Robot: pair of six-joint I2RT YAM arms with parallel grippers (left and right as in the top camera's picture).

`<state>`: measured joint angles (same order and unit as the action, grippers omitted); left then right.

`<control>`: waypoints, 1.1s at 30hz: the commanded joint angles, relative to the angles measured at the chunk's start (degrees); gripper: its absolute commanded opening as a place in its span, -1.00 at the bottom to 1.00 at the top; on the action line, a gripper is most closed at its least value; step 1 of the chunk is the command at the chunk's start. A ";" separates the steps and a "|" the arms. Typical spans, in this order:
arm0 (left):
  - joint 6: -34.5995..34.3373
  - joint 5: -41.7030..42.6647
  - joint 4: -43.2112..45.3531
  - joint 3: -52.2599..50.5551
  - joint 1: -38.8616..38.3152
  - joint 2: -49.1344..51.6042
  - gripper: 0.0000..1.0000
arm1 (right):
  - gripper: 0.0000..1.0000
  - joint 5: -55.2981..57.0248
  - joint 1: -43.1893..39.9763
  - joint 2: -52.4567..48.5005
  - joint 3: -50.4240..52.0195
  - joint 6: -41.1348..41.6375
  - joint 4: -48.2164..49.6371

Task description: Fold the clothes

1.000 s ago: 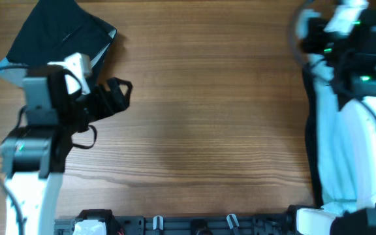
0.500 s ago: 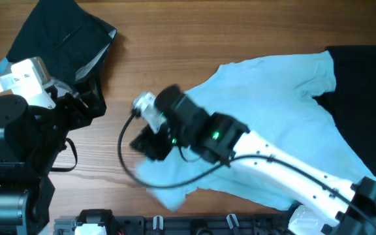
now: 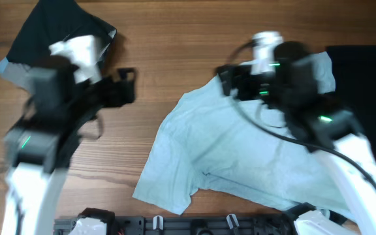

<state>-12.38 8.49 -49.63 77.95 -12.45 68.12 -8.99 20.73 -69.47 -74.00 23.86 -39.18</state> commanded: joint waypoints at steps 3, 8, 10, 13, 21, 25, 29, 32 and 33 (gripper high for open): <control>7.69 1.92 8.94 0.17 -11.26 20.50 0.43 | 0.79 -2.89 -9.62 5.03 -0.79 2.01 -3.85; 7.72 1.95 22.47 0.17 -15.63 35.93 0.56 | 0.79 -2.86 -11.39 4.98 -0.76 2.27 -8.52; 7.72 1.97 26.51 0.17 -16.28 40.06 0.61 | 0.79 -2.84 -11.39 4.59 -0.76 2.27 -9.44; 7.74 1.95 31.85 0.17 -17.35 45.59 0.62 | 0.79 -2.75 -11.39 3.87 -0.76 2.23 -10.25; 8.24 1.90 37.33 0.15 -18.95 53.57 0.59 | 0.81 -2.64 -11.39 2.45 -0.76 2.21 -11.87; 8.59 1.92 37.62 0.15 -18.95 56.33 0.45 | 0.81 -2.64 -11.39 2.01 -0.72 2.21 -12.17; 8.57 -0.09 36.85 0.15 -18.95 57.33 -0.51 | 0.80 -2.62 -11.39 1.90 -0.72 2.19 -12.52; 8.31 -10.73 34.36 0.04 -18.80 57.40 -0.92 | 0.81 -2.62 -11.39 1.90 -0.72 2.21 -12.50; 8.09 -13.55 33.83 0.04 -18.71 57.40 -0.92 | 0.81 -2.62 -11.39 1.90 -0.72 2.21 -12.50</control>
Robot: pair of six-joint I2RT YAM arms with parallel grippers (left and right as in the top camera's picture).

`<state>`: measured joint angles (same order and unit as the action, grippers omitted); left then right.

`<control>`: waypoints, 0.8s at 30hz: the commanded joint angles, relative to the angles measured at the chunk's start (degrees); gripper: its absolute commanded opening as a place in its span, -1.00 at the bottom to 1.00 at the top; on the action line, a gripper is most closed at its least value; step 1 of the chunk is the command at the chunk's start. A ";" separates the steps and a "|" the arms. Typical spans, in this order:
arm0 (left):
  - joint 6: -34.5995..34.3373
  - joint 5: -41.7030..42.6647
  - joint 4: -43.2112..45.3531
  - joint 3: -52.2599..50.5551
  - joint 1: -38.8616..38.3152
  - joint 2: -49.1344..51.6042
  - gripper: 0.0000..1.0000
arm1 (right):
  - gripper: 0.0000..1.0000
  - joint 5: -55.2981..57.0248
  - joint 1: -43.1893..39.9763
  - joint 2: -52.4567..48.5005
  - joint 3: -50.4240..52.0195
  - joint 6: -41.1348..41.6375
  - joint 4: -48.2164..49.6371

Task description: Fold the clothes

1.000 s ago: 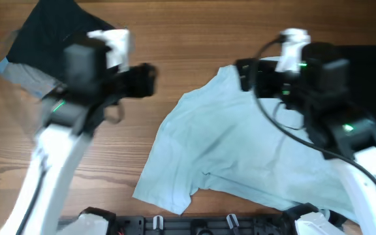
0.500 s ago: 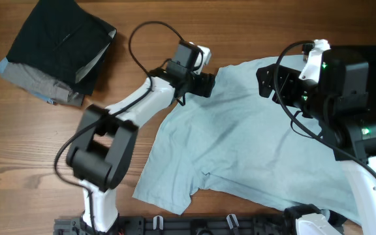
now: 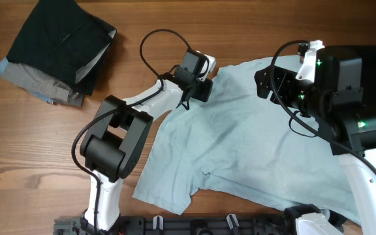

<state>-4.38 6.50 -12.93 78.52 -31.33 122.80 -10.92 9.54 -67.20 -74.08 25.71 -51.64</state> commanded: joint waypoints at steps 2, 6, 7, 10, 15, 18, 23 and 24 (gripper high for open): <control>0.13 -18.82 -3.72 -0.52 0.74 2.80 -0.92 | 0.81 -0.70 -0.20 -0.37 -0.63 0.35 -0.07; -0.44 -29.09 -4.85 -0.52 3.96 2.80 -0.92 | 0.81 -0.70 -0.20 -0.37 -0.63 0.35 -0.07; -1.05 -29.77 -5.35 -0.52 5.22 2.78 -0.92 | 0.81 -0.70 -0.20 -0.37 -0.63 0.33 -0.07; -1.99 -25.94 -6.01 -0.50 9.05 2.62 -0.92 | 0.81 -0.68 -0.20 -0.44 -0.63 0.15 -0.13; 6.71 -5.14 -8.68 -0.50 10.03 0.81 -0.66 | 0.82 -0.52 -0.20 -0.55 -0.63 -0.24 -0.13; 7.19 4.33 -8.57 -0.50 7.67 0.72 -0.20 | 0.83 0.81 -0.20 -0.55 -0.63 -0.20 -0.42; 7.26 6.54 -8.52 -0.52 2.97 0.74 0.09 | 0.83 0.85 -0.20 -0.55 -0.63 -0.22 -0.68; 7.58 6.54 -8.55 -0.52 2.12 0.76 0.11 | 0.83 0.85 -0.20 -0.55 -0.63 -0.20 -0.68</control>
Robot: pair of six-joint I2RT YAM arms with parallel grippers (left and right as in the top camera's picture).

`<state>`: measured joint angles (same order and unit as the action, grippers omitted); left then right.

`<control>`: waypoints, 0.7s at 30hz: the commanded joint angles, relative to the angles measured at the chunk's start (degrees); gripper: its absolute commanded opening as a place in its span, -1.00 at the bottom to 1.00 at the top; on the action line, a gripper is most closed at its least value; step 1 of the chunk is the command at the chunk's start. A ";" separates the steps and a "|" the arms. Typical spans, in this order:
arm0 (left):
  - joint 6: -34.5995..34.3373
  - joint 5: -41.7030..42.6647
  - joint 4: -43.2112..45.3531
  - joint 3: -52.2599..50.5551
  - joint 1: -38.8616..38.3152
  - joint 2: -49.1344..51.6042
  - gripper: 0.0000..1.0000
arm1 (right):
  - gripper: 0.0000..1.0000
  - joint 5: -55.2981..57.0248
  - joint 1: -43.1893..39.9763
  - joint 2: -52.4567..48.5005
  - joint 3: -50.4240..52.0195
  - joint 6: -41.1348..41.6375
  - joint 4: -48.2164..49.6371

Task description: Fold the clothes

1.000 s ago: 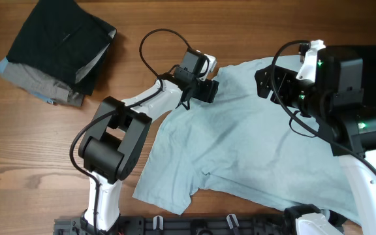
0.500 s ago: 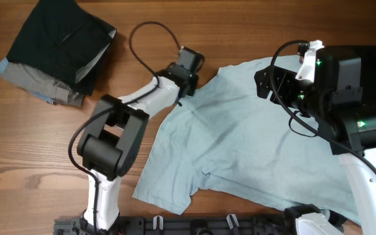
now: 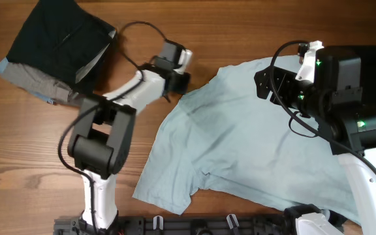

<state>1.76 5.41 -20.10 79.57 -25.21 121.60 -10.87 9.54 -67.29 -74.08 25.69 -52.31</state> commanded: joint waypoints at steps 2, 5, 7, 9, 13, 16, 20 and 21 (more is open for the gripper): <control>2.51 7.63 -1.66 -1.62 -5.53 2.19 0.11 | 0.83 0.83 -0.20 -0.46 -0.63 -0.20 0.00; 2.51 7.61 -2.82 -1.68 -6.99 2.97 0.08 | 0.82 0.79 -0.20 -0.46 -0.63 -0.11 -0.09; 2.49 6.84 -3.63 -1.70 -7.69 4.09 -0.06 | 0.82 0.79 -0.20 -0.44 -0.63 -0.09 -0.13; 2.05 2.78 -3.82 -1.73 -8.07 5.38 -0.53 | 0.82 0.79 -0.20 -0.46 -0.63 -0.07 -0.26; -8.90 -18.45 -3.63 -1.73 -6.93 7.08 -0.92 | 0.83 0.79 -0.20 -0.44 -0.63 -0.09 -0.52; -11.30 -25.64 -3.72 -1.73 -3.76 7.21 -0.92 | 0.82 0.79 -0.20 -0.44 -0.63 -0.07 -0.87; -11.30 -30.84 -4.76 -1.70 5.38 7.19 -0.92 | 0.82 0.83 -0.20 -0.44 -0.63 -0.22 -1.25; -11.28 -31.06 -5.22 -1.70 7.82 7.19 -0.92 | 0.83 0.87 -0.20 -0.44 -0.63 -0.24 -1.33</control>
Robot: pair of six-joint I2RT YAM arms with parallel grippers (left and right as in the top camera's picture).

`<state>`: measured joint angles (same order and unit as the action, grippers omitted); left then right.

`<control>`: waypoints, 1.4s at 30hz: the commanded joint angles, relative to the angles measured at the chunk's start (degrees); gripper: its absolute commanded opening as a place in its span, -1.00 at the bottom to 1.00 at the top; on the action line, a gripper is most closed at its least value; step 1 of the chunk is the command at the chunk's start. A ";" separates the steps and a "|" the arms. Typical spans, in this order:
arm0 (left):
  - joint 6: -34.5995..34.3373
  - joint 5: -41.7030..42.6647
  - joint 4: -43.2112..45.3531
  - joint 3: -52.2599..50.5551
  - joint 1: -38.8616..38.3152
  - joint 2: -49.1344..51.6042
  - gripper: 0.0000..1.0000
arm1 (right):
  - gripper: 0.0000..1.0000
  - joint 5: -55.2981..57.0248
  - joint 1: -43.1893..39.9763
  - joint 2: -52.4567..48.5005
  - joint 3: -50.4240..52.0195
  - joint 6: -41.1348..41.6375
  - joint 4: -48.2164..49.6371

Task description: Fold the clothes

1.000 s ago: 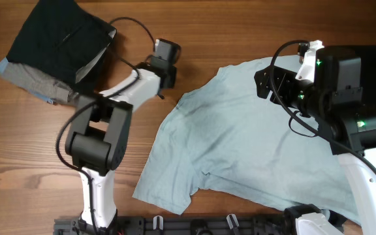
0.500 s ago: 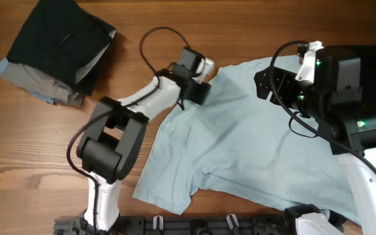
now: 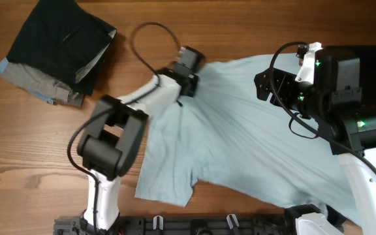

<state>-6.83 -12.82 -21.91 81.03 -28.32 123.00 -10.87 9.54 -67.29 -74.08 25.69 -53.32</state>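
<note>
A light blue T-shirt (image 3: pixel 240 143) lies spread on the wooden table (image 3: pixel 57 150), its cloth smooth and drawn flat. My left gripper (image 3: pixel 189 73) reaches up from the lower left and sits on the shirt's upper left edge, shut on the cloth. Near the collar, at the shirt's top edge, my right gripper (image 3: pixel 262 81) also looks shut on the cloth. One sleeve (image 3: pixel 165 186) points toward the front edge. The shirt's far right part is hidden under the right arm.
A stack of folded dark and grey clothes (image 3: pixel 54 52) sits at the back left. A black garment (image 3: pixel 374 55) lies at the back right behind the right arm. A black rail (image 3: pixel 194 225) runs along the front edge.
My left gripper has moved right and slightly down, from just off the shirt's left edge onto its upper left corner. The shirt's top now lies wider and flatter. The right arm has not moved.
Both arms were in motion and blurred, the shirt rumpled in the middle. Then the left gripper was at the shirt's upper left edge and the right at its top. The left gripper was then further left, and is now back, with the shirt flatter.
</note>
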 commanded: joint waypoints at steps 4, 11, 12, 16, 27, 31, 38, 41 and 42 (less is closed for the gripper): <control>-2.64 -10.21 -5.57 -2.86 20.72 5.42 -0.92 | 0.83 3.85 -0.20 -0.46 -0.63 -0.28 -0.83; -1.29 11.74 -7.37 -2.62 27.71 1.66 -0.52 | 0.83 6.47 -0.20 -1.95 -0.63 -0.15 -1.57; 0.79 15.82 -7.80 -2.62 27.45 -0.07 -0.30 | 0.83 6.47 -0.20 -2.54 -0.63 -0.20 -1.73; 2.56 19.82 -9.05 -2.58 25.03 -5.60 -0.17 | 0.83 6.62 -0.20 -3.50 -0.63 -0.22 -1.86; 6.64 20.22 0.85 -2.60 9.86 -8.13 -0.68 | 0.83 6.71 -0.20 -3.76 -0.63 -0.22 -1.84; 6.62 20.28 6.88 -2.60 6.64 -2.99 -0.88 | 0.85 6.69 -0.20 -3.76 -0.63 -0.22 -1.86; 6.38 20.22 14.51 -2.60 4.09 3.67 -0.90 | 0.85 6.69 -0.20 -3.76 -0.63 -0.20 -1.86; 1.64 13.86 16.90 -2.60 5.18 5.25 -0.90 | 0.85 6.69 -0.20 -3.78 -0.50 -0.22 -1.99; -0.11 10.82 17.53 -2.60 6.01 5.55 -0.89 | 0.85 6.69 -0.20 -3.89 -0.46 -0.24 -2.25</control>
<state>-2.02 6.26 -5.30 78.85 -23.86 124.97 -5.43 9.54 -70.72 -74.08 25.69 -55.29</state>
